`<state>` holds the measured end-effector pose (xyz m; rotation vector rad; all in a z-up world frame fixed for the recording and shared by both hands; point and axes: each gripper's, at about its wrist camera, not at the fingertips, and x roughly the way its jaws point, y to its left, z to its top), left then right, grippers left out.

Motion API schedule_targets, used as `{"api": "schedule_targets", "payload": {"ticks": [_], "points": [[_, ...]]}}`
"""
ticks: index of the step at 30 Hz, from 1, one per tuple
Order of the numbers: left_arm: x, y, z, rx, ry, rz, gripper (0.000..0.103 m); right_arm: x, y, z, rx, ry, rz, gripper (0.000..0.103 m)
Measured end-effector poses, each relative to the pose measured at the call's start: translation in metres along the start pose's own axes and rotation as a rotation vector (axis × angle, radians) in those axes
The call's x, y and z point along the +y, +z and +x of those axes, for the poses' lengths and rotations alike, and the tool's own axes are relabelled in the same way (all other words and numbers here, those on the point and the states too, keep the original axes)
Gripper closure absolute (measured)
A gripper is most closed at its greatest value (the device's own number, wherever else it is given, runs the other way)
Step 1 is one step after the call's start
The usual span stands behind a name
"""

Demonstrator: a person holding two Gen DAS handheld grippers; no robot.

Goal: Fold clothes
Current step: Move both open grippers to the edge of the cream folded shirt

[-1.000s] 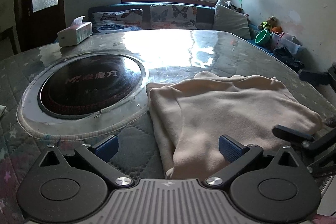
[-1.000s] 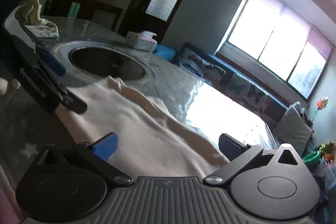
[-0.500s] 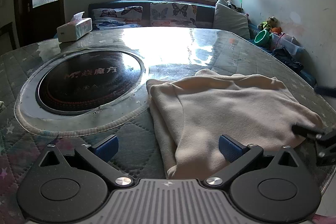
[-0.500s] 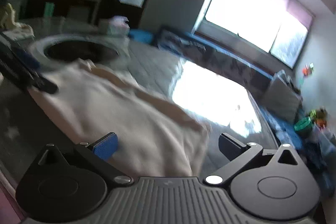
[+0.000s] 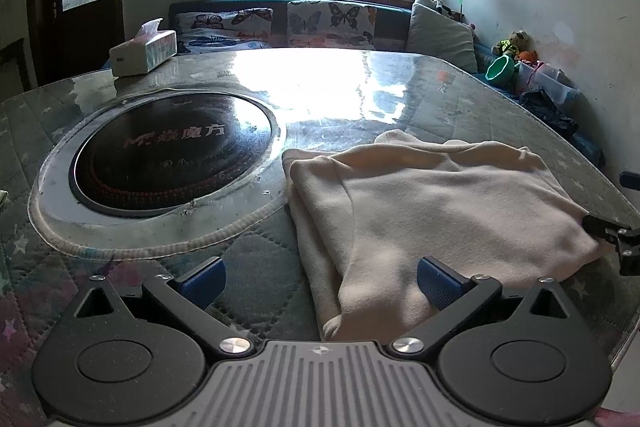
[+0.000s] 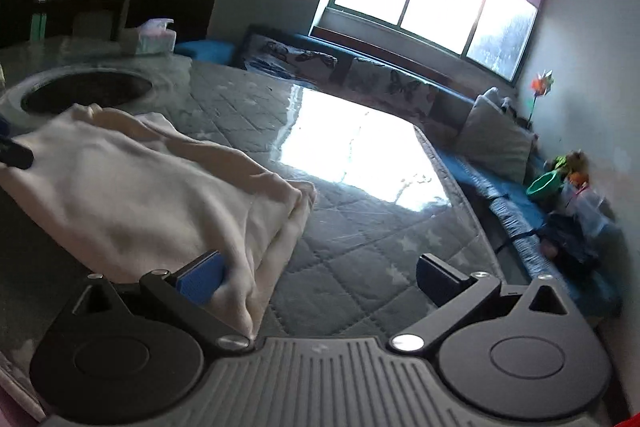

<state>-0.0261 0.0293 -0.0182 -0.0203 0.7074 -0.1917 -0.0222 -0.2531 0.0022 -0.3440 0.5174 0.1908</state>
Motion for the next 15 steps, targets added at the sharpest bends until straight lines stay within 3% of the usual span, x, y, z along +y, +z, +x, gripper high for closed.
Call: {"api": "schedule_targets", "payload": {"ticks": [4,10,15], "points": [[-0.002,0.004,-0.004,-0.009,0.009,0.019,0.0,-0.007,0.005,-0.006,-0.032,-0.018,0.02,0.0],[0.005,0.003,0.0,0.009,0.02,-0.017,0.0,-0.011,-0.002,0.009,0.017,-0.024,0.008,0.0],[0.008,0.002,0.0,0.02,0.024,-0.034,0.0,-0.002,0.015,-0.001,-0.042,0.019,-0.002,0.0]]}}
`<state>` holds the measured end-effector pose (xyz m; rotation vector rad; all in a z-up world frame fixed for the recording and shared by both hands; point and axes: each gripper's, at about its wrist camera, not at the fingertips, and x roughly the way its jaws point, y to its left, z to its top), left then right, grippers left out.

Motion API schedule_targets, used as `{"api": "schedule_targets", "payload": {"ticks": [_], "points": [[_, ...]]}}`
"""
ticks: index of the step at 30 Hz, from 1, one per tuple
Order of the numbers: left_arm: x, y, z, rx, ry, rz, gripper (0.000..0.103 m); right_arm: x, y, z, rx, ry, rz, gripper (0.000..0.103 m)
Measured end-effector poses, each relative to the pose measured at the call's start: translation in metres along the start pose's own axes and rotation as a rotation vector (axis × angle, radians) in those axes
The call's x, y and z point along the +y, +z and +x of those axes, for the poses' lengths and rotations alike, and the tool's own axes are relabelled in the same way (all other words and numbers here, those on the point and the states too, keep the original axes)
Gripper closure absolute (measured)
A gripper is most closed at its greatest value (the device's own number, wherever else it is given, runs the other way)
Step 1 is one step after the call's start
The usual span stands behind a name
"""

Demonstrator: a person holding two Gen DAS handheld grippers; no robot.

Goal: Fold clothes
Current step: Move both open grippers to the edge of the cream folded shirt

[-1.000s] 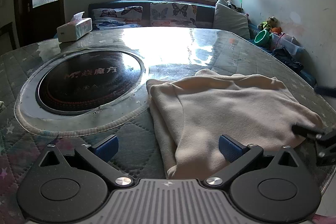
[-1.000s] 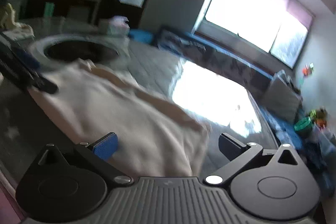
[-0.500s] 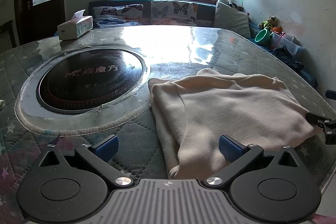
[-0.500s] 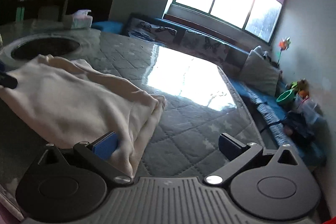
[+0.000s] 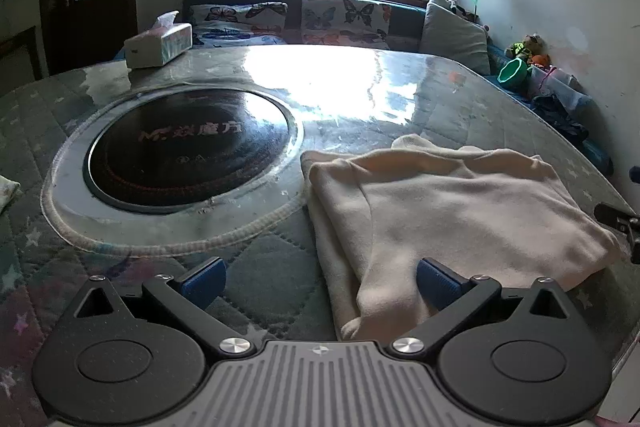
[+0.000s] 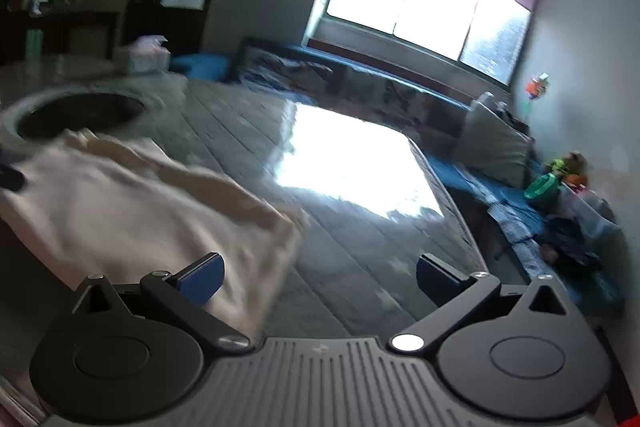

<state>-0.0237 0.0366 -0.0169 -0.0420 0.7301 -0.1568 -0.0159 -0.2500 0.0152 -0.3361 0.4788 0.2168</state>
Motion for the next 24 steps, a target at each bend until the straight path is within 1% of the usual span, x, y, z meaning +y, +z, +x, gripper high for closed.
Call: {"api": "schedule_targets", "payload": {"ticks": [4,6,9,14,19,22,24], "points": [[0.001,0.0,-0.001,0.006,0.003,-0.008,0.0,0.021,0.012,0.0,-0.04,0.091,-0.043,0.0],[0.002,0.0,-0.001,0.008,0.005,-0.012,0.0,0.035,0.014,0.004,-0.041,0.135,-0.061,0.0],[0.002,0.0,-0.002,0.012,0.007,-0.018,0.0,0.054,0.014,0.014,-0.024,0.174,-0.102,0.0],[0.004,0.0,-0.002,0.018,0.003,-0.022,0.0,0.066,0.015,0.015,-0.014,0.178,-0.157,0.0],[0.005,-0.001,-0.003,0.017,0.0,-0.028,0.0,0.067,0.022,0.008,-0.042,0.198,-0.132,0.0],[0.005,-0.003,-0.003,0.018,0.0,-0.026,0.0,0.072,0.02,0.014,-0.012,0.228,-0.135,0.0],[0.007,-0.003,-0.005,0.02,-0.003,-0.032,0.0,0.075,0.017,0.016,-0.001,0.23,-0.145,0.0]]}}
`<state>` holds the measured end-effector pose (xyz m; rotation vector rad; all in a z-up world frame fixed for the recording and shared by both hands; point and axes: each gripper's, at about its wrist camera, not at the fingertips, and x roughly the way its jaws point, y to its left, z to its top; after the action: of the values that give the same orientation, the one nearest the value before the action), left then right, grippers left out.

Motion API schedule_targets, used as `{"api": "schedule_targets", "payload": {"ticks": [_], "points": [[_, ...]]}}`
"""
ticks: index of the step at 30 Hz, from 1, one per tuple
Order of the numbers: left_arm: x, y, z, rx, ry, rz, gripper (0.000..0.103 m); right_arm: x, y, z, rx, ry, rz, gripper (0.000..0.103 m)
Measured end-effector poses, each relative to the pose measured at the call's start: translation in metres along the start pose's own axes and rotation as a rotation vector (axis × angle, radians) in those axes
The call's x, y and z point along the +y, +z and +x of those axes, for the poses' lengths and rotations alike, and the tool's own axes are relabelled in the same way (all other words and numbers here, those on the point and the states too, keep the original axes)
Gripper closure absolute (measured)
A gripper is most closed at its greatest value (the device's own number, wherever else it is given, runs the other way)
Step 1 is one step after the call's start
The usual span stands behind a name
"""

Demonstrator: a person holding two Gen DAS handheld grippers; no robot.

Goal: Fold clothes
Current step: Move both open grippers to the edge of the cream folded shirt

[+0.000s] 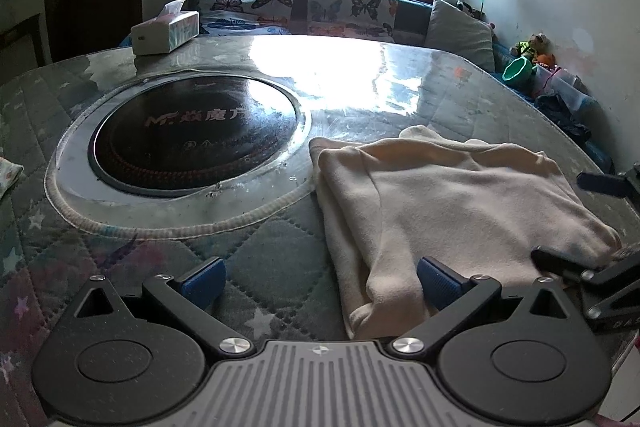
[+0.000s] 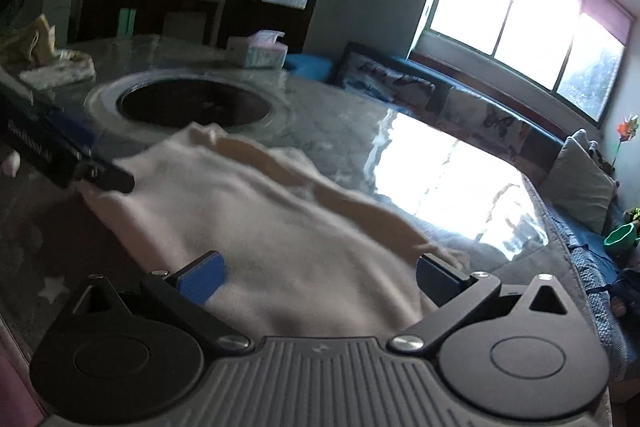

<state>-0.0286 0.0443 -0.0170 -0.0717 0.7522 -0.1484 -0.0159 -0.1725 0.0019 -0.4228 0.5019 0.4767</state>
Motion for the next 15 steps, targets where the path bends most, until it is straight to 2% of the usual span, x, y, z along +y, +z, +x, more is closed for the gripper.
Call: {"api": "schedule_targets", "payload": {"ticks": [6,11,15], "points": [[0.002,0.001,-0.005,-0.008,-0.004,0.004,0.0,-0.003,0.011,-0.013,-0.028,0.018,0.007,0.0],[0.005,-0.001,-0.006,-0.003,-0.01,-0.007,0.0,0.001,0.01,-0.009,0.02,0.083,0.01,0.0],[0.008,-0.002,-0.01,-0.002,-0.016,-0.024,0.0,0.006,0.011,-0.01,0.025,0.093,-0.016,0.0]]}}
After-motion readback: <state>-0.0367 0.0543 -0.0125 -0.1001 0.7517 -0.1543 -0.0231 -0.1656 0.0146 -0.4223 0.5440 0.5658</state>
